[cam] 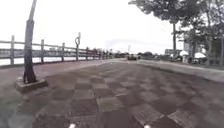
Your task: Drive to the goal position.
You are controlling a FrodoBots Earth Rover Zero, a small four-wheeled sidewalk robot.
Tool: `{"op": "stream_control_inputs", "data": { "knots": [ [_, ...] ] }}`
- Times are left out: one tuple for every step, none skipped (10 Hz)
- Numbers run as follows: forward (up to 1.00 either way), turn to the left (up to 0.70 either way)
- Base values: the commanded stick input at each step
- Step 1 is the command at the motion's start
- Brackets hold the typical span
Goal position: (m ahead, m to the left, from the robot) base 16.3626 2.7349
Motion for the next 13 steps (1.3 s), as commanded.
{"op": "stream_control_inputs", "data": {
  "knots": [
    [0.85,0.29],
    [0.85,0.27],
    [0.85,0.21],
    [0.85,0.01],
    [0.85,0.01],
    [0.85,0.01],
    [0.85,0.01],
    [0.85,0.01],
    [0.85,0.01],
    [0.85,0.01],
    [0.85,0.01],
    [0.85,0.01],
    [0.85,0.01]
  ]
}}
